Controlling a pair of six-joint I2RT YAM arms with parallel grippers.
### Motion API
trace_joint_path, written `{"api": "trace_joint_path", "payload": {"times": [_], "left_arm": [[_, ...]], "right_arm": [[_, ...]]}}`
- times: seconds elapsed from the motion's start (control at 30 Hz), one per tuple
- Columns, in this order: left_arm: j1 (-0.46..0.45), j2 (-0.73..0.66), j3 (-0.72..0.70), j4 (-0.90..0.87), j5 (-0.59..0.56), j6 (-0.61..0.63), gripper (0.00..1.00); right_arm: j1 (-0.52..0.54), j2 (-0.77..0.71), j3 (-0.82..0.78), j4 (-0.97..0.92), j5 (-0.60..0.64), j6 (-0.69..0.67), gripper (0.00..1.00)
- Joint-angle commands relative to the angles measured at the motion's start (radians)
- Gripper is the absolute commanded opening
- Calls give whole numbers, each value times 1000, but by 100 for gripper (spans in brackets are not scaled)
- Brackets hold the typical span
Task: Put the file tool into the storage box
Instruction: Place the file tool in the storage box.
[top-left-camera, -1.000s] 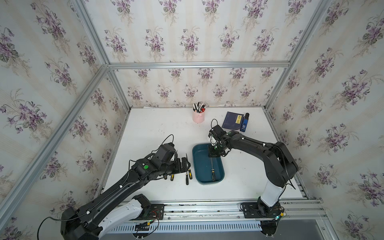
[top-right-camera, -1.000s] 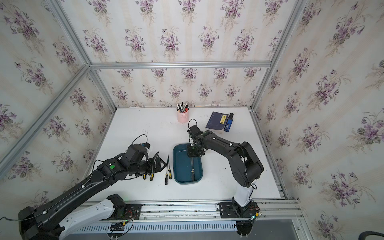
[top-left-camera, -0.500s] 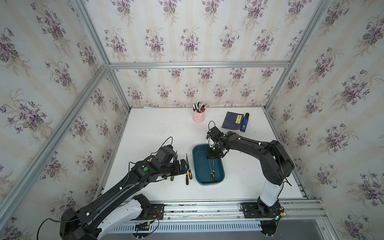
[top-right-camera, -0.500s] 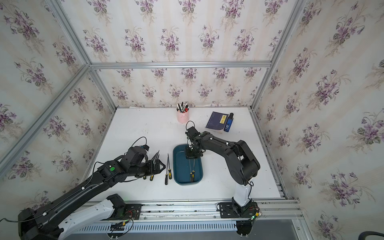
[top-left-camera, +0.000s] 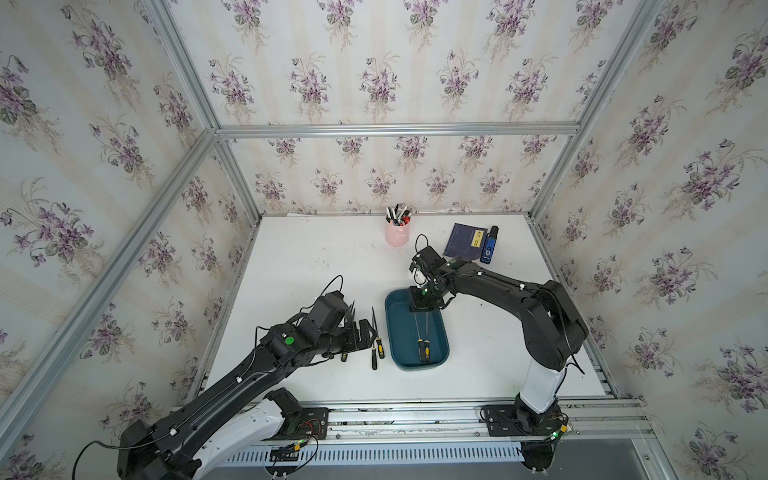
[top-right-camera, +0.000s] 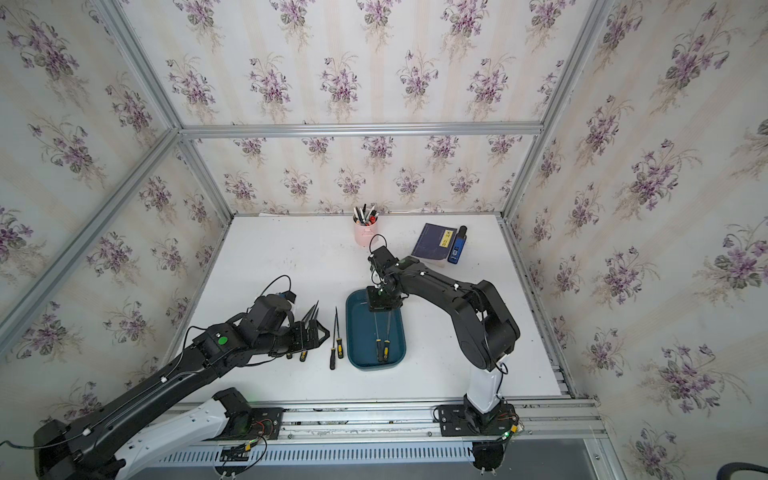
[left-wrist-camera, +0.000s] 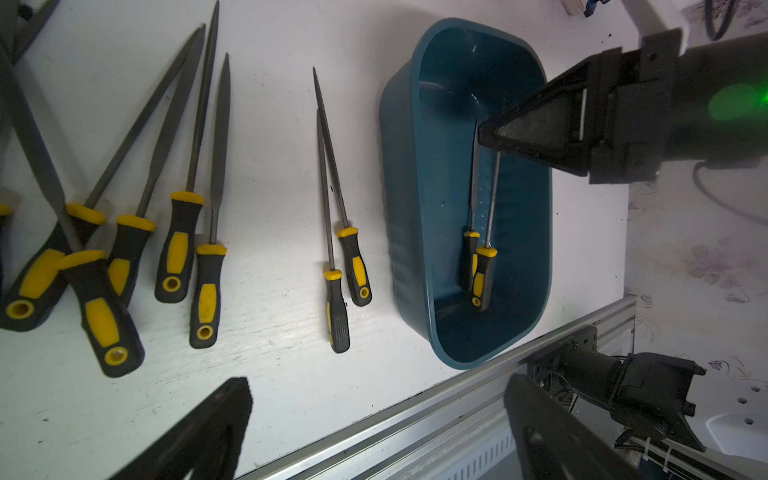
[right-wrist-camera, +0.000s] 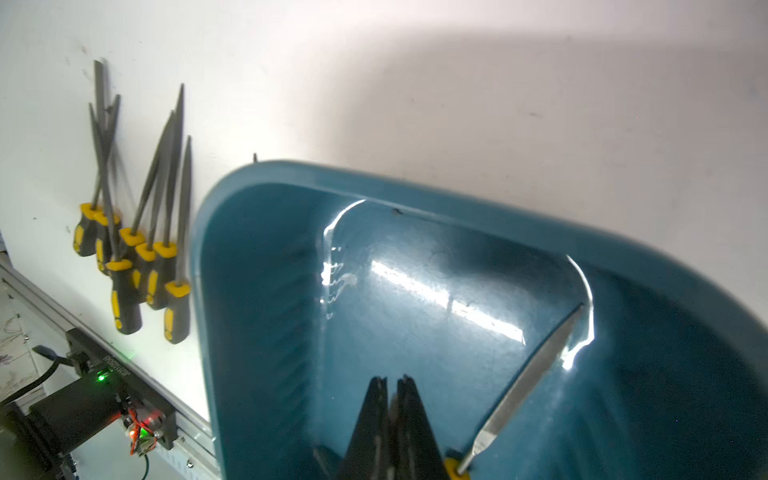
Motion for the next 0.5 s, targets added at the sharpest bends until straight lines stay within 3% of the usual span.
{"api": "trace_joint_path", "payload": {"times": [0.0, 0.47], "left_arm": [[1, -5, -4, -8, -7, -2, 100], [1, 0, -11, -1, -7, 4, 100]], "right_arm": [[4, -12, 11, -62, -15, -16, 0], [3, 70, -22, 4, 36, -2, 0]]}}
